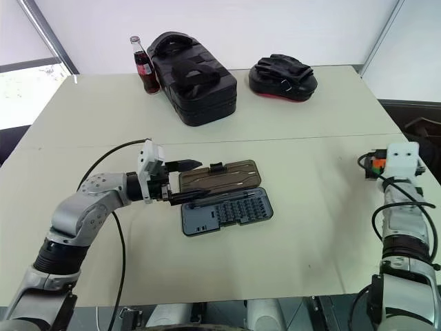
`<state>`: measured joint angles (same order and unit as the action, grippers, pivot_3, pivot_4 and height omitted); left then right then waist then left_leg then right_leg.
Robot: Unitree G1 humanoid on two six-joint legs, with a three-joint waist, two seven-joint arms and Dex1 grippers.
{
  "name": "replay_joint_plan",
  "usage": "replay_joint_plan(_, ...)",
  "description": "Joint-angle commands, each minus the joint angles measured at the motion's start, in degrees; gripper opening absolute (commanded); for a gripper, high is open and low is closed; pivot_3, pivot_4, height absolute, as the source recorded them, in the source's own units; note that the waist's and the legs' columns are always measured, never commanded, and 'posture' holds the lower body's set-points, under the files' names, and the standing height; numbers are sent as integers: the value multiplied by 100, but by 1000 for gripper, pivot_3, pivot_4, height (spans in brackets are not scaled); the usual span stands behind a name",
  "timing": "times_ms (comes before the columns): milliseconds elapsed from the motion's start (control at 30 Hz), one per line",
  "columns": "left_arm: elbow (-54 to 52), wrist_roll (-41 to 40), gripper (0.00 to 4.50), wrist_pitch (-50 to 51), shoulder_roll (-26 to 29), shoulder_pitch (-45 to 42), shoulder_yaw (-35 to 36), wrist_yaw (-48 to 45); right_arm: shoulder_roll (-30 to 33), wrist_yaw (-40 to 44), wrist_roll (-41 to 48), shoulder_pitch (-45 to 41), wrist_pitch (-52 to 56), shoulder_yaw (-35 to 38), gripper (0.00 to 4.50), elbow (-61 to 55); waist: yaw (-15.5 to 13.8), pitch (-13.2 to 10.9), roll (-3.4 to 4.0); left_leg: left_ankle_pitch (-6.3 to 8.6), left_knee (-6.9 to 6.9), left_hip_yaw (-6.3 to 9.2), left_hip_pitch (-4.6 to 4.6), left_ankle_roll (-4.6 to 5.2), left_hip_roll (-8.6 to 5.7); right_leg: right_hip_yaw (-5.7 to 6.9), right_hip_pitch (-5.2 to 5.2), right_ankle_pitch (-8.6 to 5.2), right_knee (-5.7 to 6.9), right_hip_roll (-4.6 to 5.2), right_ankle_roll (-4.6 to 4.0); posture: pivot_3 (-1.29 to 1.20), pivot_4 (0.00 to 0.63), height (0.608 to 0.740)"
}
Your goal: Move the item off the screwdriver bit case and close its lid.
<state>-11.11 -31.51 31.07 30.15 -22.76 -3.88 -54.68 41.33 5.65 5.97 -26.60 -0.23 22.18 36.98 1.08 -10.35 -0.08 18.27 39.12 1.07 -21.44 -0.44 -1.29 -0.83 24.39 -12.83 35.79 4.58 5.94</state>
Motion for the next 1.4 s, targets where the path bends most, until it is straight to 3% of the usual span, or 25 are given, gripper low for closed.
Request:
replay_joint_plan(33,-59,-214,4500,96,58,-6,377,93,376,-81,175,-59,4,459,4467,-972,3,0,0,0,0,0,0,0,0,0,0,0,0,0,0,0,150,740)
replay_joint_plan(200,-78,-262,4500,199,170,130,577,164,491,459,729,-600,413,444,4467,-1985,43,0,0,0,0,-4,6,1,2,-1,0,0,4,-2,1,0,150,740)
replay_joint_plan(367,-215,-135,4500,140,258,424,619,280,57,1687,1529,-1073,1413,-392,4467,-2996,118,-1,-1,0,0,0,9,1,12,-1,0,0,14,-8,0,0,150,740)
replay_joint_plan(467,-159,115,4500,-105,264,557,622,457,-70,2524,2078,-912,2281,-944,4467,-3633,91,-1,-1,0,1,5,8,1,13,1,0,0,15,-7,0,0,150,740)
replay_joint_plan(633,363,545,4500,-555,224,490,507,519,662,4229,3149,123,4042,-1785,4467,-5088,-142,-1,-1,4,0,16,-6,6,8,11,3,-1,0,1,-1,0,150,740)
replay_joint_plan(933,2398,1170,4500,-1423,188,-781,130,-250,1278,4840,3355,442,4662,-1650,4467,-5451,-174,-2,-5,6,6,11,-13,10,-1,14,-6,-1,-33,3,-2,0,150,740)
replay_joint_plan(1267,6147,2047,4500,-2667,-452,-2936,-280,-1182,904,4299,3642,363,5052,-1480,4467,-6068,-158,-4,-8,7,5,9,-16,12,-17,22,-3,9,-32,0,15,0,150,740)
replay_joint_plan(1400,7051,2406,4500,-3156,-610,-3411,-432,-1617,930,4047,3986,521,5467,-1345,4467,-6627,-171,-4,-9,8,8,13,-40,14,-19,26,14,9,-34,2,17,0,150,740)
